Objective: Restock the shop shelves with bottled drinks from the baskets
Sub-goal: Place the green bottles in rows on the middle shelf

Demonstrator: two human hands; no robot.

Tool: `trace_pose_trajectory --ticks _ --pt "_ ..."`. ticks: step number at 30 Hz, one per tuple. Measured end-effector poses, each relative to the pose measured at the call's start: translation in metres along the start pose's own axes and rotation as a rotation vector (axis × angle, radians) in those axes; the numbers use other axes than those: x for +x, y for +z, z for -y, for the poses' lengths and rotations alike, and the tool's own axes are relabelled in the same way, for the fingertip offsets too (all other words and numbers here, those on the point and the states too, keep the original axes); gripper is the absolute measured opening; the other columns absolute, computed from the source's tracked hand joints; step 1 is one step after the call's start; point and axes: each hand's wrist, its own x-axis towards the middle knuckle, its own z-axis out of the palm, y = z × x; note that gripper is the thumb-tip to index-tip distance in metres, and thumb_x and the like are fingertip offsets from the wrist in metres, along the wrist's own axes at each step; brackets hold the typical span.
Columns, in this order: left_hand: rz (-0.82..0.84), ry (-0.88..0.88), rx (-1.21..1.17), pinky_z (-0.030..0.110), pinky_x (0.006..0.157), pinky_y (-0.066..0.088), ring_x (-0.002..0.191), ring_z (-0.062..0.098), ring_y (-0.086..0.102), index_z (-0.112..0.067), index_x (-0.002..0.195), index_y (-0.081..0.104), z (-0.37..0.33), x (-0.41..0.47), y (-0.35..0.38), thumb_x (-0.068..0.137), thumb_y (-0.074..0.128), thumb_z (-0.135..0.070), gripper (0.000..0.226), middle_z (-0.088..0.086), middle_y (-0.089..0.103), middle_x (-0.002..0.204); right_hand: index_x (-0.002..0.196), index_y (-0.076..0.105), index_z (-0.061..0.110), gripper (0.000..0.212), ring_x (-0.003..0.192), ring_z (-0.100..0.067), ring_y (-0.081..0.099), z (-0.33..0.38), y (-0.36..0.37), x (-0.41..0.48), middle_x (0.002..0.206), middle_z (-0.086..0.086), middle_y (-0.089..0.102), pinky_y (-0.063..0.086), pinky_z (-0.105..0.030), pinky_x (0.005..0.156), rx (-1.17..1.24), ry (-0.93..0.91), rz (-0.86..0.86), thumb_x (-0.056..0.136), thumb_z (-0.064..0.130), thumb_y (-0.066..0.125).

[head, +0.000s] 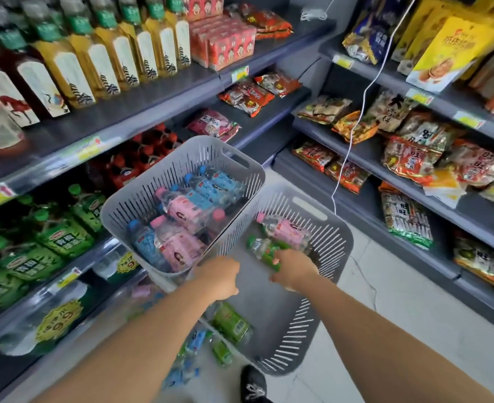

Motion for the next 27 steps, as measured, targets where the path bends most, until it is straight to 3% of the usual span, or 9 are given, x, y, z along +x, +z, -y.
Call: trace_pose_trajectory --ticks 6,8,11,13,15,19,23,27 --pt "0.302 -0.007 0.180 0.039 0.091 0.051 0.107 0.030 0.060 -0.004 0.120 0.058 0.003 0.044 0.041 0.084 0.065 -0.009 0.037 0.014 0.060 0.122 0.118 0.056 0.012 0.040 0.104 -0.026 0.061 -0.027 0.025 0.051 0.116 -0.007 0.062 0.048 -0.032 0.080 -0.069 0.031 0.085 0.085 0.032 0.065" --pt "0.405 -0.012 0.243 0.037 0.088 0.050 0.106 0.029 0.060 -0.003 0.123 0.057 0.006 0.054 0.052 0.085 0.061 -0.006 0.038 0.014 0.058 0.124 0.124 0.051 0.012 0.047 0.110 -0.027 0.058 -0.033 0.033 0.067 0.121 -0.008 0.057 0.048 -0.035 0.086 -0.067 0.050 0.077 0.084 0.030 0.067" --pt "0.532 -0.013 0.313 0.037 0.082 0.048 0.089 0.028 0.058 -0.001 0.115 0.061 0.008 0.063 0.064 0.086 0.059 -0.006 0.030 0.016 0.062 0.118 0.135 0.040 0.010 0.062 0.122 -0.030 0.050 -0.036 0.042 0.088 0.133 -0.012 0.048 0.045 -0.041 0.099 -0.044 0.062 0.075 0.083 0.030 0.069" --pt "0.551 -0.017 0.326 0.036 0.082 0.047 0.090 0.028 0.058 0.000 0.115 0.061 0.010 0.067 0.071 0.086 0.059 -0.005 0.029 0.016 0.062 0.117 0.138 0.036 0.009 0.066 0.124 -0.031 0.048 -0.036 0.048 0.099 0.137 -0.013 0.044 0.044 -0.041 0.102 -0.004 0.068 0.089 0.084 0.028 0.068" --pt "0.529 -0.028 0.341 0.036 0.090 0.046 0.107 0.030 0.058 0.001 0.119 0.059 0.012 0.071 0.077 0.086 0.060 -0.004 0.034 0.017 0.059 0.123 0.140 0.033 0.007 0.068 0.127 -0.033 0.044 -0.035 0.054 0.107 0.139 -0.015 0.042 0.042 -0.041 0.103 0.018 0.085 0.098 0.084 0.025 0.067" --pt "0.479 -0.023 0.467 0.041 0.109 0.031 0.129 0.031 0.037 -0.006 0.134 0.049 0.016 0.077 0.086 0.082 0.068 -0.016 0.056 0.013 0.045 0.139 0.140 0.033 0.005 0.070 0.133 -0.034 0.030 -0.036 0.055 0.119 0.142 -0.016 0.033 0.038 -0.043 0.105 -0.066 0.105 0.099 0.079 0.012 0.065" --pt "0.479 0.013 0.393 0.043 0.104 0.040 0.124 0.028 0.046 -0.012 0.137 0.045 0.019 0.083 0.095 0.079 0.073 -0.016 0.065 0.012 0.046 0.137 0.134 0.043 0.008 0.058 0.127 -0.034 0.038 -0.032 0.060 0.127 0.138 -0.017 0.036 0.043 -0.043 0.099 -0.106 0.100 0.119 0.081 0.019 0.067" --pt "0.584 -0.031 0.206 0.042 0.092 0.050 0.104 0.026 0.060 -0.014 0.124 0.057 0.026 0.085 0.093 0.068 0.082 -0.036 0.065 0.006 0.060 0.118 0.133 0.035 0.009 0.073 0.109 -0.027 0.057 -0.032 0.069 0.131 0.118 -0.008 0.055 0.051 -0.037 0.091 0.081 0.139 0.227 0.077 0.028 0.077"
